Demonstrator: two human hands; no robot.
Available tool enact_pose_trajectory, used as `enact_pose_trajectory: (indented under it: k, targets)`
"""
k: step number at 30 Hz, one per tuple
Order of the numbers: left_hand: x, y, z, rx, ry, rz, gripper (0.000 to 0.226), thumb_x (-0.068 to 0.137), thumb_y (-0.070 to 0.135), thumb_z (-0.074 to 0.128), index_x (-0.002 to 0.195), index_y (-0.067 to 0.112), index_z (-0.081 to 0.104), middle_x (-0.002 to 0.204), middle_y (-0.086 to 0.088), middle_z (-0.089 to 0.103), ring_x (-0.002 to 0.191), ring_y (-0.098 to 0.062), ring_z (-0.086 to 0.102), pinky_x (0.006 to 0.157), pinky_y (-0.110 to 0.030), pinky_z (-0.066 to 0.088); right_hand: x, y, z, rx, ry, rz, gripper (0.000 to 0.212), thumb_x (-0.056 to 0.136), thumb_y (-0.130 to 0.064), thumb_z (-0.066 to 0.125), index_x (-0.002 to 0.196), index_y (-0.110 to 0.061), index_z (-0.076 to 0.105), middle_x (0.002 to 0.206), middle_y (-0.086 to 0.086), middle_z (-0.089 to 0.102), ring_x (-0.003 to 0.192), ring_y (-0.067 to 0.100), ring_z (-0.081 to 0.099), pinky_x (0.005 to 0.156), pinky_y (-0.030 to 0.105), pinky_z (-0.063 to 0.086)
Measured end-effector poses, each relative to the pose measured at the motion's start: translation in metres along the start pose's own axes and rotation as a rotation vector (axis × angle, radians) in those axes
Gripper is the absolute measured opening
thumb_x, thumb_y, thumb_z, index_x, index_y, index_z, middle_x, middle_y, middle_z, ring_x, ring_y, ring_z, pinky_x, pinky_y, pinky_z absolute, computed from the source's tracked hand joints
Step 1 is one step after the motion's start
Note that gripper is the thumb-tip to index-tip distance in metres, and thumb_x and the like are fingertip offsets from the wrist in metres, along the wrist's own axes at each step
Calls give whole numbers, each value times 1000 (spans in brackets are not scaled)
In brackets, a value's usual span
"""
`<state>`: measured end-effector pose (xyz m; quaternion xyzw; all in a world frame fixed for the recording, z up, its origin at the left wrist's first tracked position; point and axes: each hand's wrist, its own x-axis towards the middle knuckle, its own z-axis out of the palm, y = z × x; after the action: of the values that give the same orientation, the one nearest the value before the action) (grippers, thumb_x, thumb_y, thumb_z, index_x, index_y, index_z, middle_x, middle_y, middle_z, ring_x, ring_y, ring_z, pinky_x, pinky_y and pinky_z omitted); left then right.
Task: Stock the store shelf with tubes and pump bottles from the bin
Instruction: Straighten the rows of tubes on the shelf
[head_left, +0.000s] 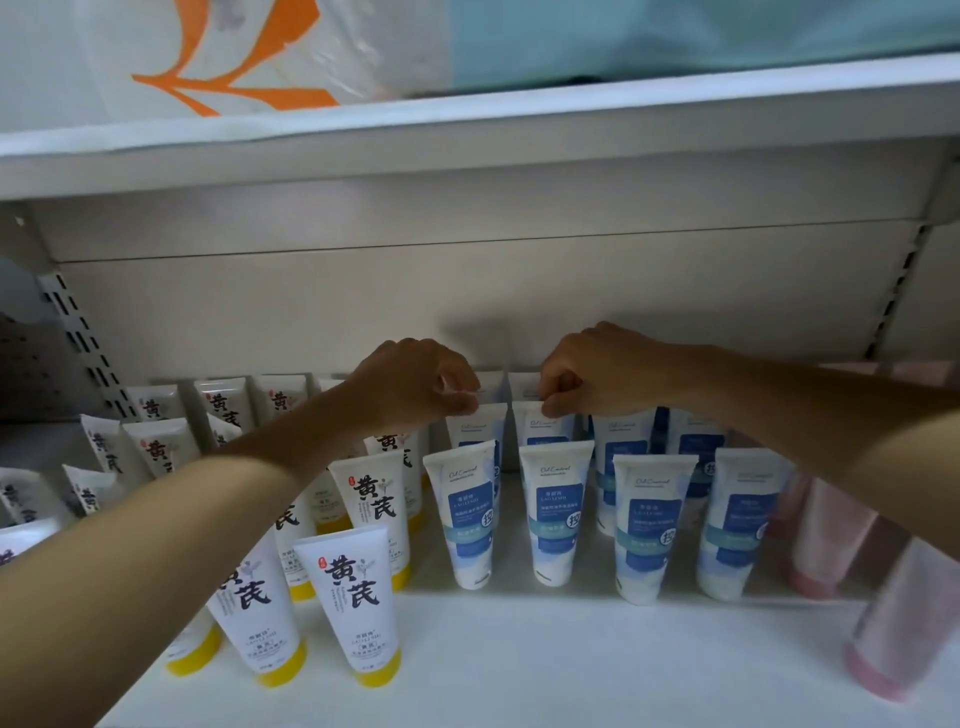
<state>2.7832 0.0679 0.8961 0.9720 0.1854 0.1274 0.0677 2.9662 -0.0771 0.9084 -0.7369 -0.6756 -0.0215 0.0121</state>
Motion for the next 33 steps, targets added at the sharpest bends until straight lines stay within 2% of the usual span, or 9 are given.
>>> enact_pose_trajectory:
  k: [4,9,12,14,18,21,25,28,33]
  targets:
    - [-21,6,-13,-43,114,86,23,88,40,64,106,27,70,102,9,68,87,-5,62,82,-30,52,-18,0,-9,65,129,-36,25,91,-41,60,104,-21,69,99,-9,69,84,6,62,82,25,50]
    - [-48,16,-18,-55,-34,82,23,86,50,58,99,36,71,93,20,69,84,4,62,72,-13,43,-44,-18,-13,74,122,-116,33,90,-49,56,101,-22,72,94,-11,72,78,3,65,78,20,48]
    - [-48,19,-10,16,-92,61,25,86,53,58,99,36,72,87,24,65,80,9,60,70,-10,39,-46,-31,-8,-62,62,-121,35,89,-55,54,101,-26,70,93,-14,71,81,3,63,87,23,36]
    - [-47,21,-5,49,-99,70,22,89,47,60,101,33,72,84,22,64,77,7,58,72,-13,42,-46,-36,-4,-112,45,-111,31,90,-52,56,101,-27,70,93,-13,71,79,4,62,85,22,31]
    - [-46,25,-2,41,-77,123,19,92,36,61,103,27,74,92,13,71,79,-1,62,80,-27,54,-45,-41,2,-111,29,-82,20,93,-39,58,98,-24,69,95,-10,70,76,5,59,80,22,42]
    - [-45,25,1,40,-66,151,20,92,35,61,104,26,74,96,11,73,78,0,61,79,-23,53,-46,-41,3,-107,37,-66,16,92,-36,59,93,-23,68,91,-10,69,74,5,58,81,25,46]
    - [-45,24,2,21,-65,172,21,92,34,61,106,23,73,98,9,72,79,0,60,76,-17,50,-48,-40,4,-80,52,-53,15,92,-34,61,92,-22,69,85,-9,69,68,3,58,68,17,40]
    - [-44,24,1,14,-68,180,20,92,33,62,104,23,74,98,10,72,77,1,60,75,-16,49,-49,-40,3,-41,36,-24,13,91,-32,62,90,-22,69,85,-9,69,72,5,61,73,22,47]
    - [-45,22,1,11,-73,190,21,91,33,62,105,22,74,99,9,72,80,-1,61,77,-17,50,-49,-44,1,-10,23,-15,13,91,-32,62,90,-22,69,82,-11,68,71,5,62,74,23,50]
